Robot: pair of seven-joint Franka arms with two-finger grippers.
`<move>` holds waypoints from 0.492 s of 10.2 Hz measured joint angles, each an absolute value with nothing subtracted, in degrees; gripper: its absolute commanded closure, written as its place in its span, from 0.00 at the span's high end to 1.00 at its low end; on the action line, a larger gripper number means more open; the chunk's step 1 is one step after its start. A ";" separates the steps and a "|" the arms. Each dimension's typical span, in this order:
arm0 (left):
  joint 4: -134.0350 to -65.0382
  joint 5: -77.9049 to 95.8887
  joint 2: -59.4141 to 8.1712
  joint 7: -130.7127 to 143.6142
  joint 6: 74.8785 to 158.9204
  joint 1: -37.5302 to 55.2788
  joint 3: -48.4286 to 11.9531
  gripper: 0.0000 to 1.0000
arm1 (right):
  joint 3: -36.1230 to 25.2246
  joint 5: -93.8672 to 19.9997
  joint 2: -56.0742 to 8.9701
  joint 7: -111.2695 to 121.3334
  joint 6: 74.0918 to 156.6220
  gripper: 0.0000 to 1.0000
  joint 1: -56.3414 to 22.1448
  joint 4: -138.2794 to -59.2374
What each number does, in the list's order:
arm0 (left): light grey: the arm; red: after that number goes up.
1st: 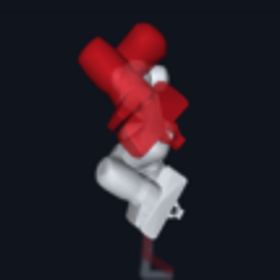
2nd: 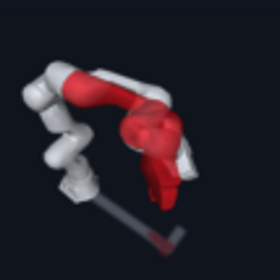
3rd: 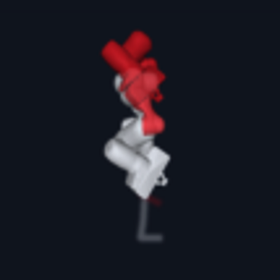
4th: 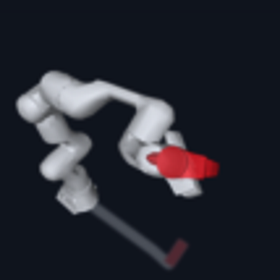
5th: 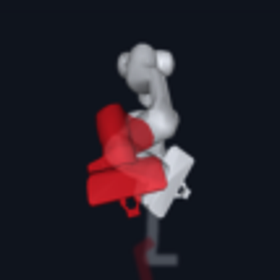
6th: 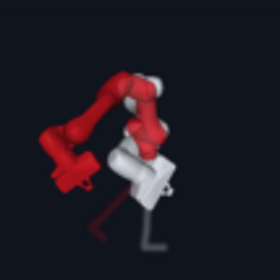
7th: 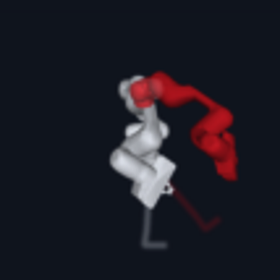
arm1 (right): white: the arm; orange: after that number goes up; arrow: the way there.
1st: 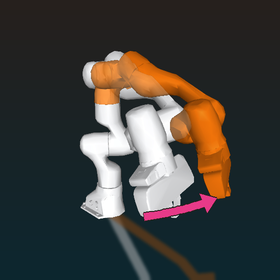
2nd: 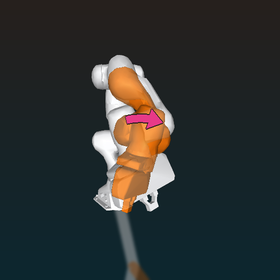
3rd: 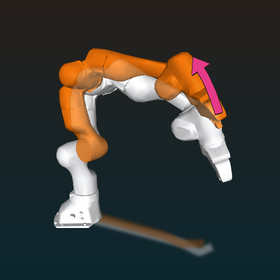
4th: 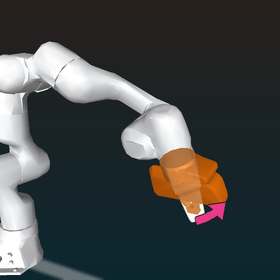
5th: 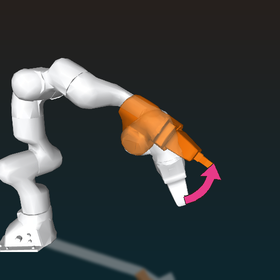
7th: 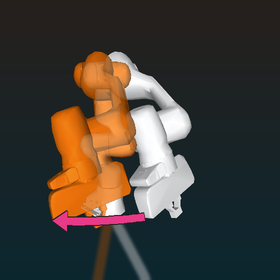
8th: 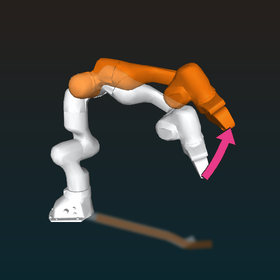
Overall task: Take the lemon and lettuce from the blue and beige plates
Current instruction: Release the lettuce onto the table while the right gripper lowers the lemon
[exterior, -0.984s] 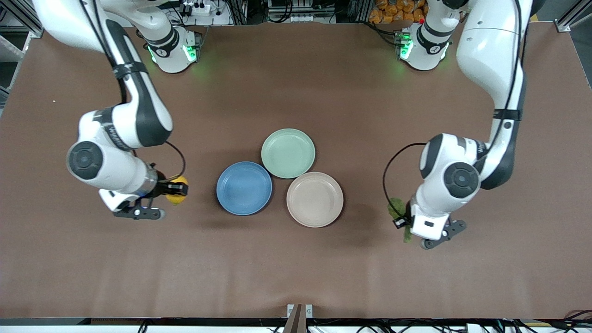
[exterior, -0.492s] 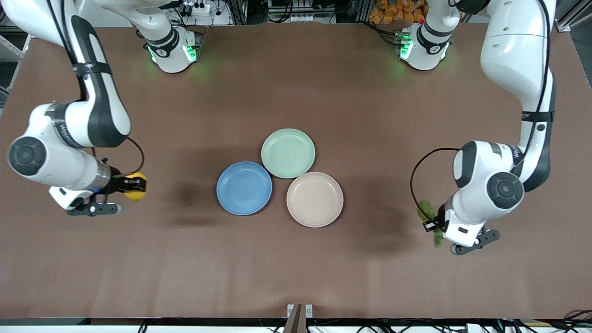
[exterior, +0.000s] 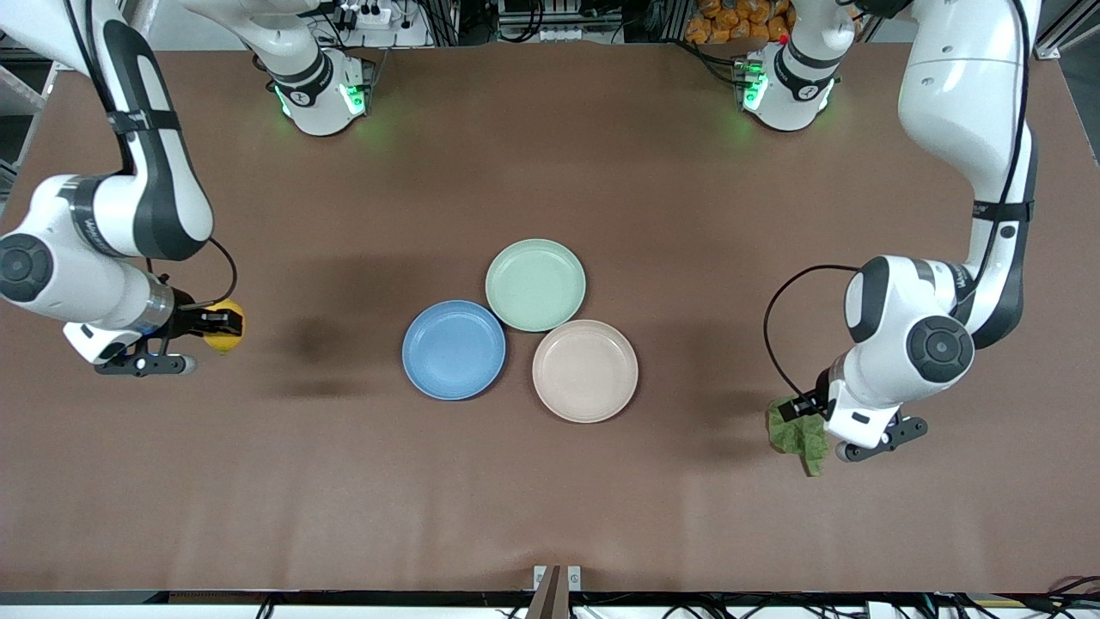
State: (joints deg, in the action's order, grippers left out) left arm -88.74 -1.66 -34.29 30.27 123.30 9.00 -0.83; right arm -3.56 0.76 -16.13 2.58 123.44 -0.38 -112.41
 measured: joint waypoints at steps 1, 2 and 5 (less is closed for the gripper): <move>-91.84 -1.66 -31.41 30.27 123.12 8.90 -0.83 1.00 | -3.57 0.84 -16.12 2.58 127.07 0.22 -0.04 -115.64; -95.04 -1.66 -28.37 30.27 122.85 8.74 -0.83 1.00 | -3.57 0.91 -16.11 2.58 129.15 0.22 0.34 -117.87; -106.02 -1.66 -18.14 29.59 122.56 6.34 -0.82 1.00 | -3.57 0.96 -16.25 2.58 133.69 0.22 0.79 -121.50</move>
